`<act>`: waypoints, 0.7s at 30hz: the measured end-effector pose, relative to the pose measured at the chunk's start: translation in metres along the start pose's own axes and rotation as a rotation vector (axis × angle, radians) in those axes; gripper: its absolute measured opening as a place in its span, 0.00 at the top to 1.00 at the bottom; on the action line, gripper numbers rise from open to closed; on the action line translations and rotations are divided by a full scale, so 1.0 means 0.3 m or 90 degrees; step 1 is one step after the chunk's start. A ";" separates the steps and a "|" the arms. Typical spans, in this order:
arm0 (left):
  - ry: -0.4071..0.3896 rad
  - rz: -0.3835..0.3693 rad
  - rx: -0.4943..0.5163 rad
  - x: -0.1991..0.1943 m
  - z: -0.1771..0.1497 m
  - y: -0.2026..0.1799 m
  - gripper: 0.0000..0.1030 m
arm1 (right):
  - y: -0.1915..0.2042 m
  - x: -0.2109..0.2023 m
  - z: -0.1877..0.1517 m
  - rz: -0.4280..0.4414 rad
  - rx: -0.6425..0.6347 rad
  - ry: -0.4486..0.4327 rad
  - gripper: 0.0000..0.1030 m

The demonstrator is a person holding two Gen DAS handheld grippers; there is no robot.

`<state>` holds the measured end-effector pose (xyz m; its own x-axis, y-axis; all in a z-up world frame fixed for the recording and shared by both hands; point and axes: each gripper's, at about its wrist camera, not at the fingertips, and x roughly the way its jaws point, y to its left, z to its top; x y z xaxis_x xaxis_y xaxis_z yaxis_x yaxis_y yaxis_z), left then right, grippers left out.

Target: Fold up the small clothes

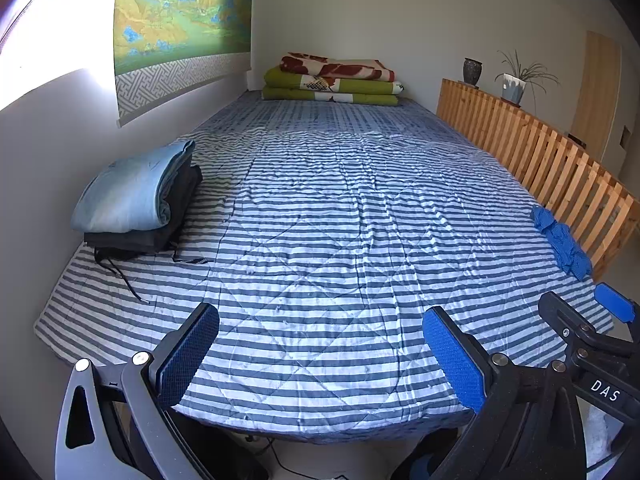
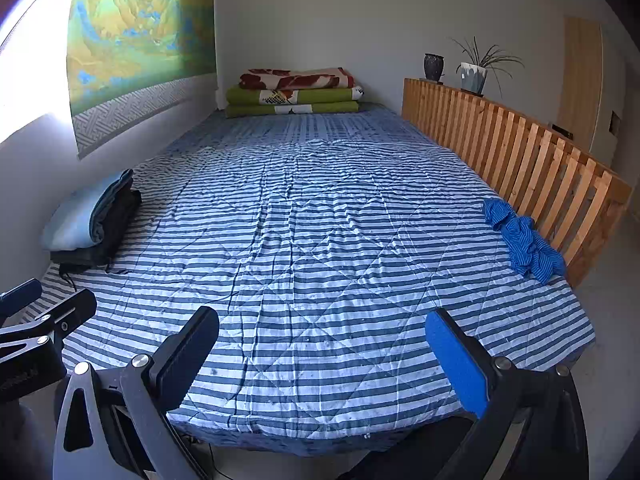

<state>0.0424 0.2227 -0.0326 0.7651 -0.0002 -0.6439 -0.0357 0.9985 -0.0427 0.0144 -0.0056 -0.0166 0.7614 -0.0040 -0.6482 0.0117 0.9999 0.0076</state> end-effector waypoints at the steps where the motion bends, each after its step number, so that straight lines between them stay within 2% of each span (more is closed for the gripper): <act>1: 0.001 0.002 0.000 0.002 0.001 0.001 0.00 | 0.001 0.003 0.003 0.001 0.000 0.001 0.01; 21: 0.009 0.004 -0.003 0.040 0.004 0.015 0.00 | 0.002 0.045 0.008 -0.002 0.003 0.016 0.01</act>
<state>0.0520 0.2272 -0.0396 0.7562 0.0061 -0.6543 -0.0437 0.9982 -0.0412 0.0261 -0.0049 -0.0236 0.7449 -0.0073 -0.6671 0.0173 0.9998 0.0084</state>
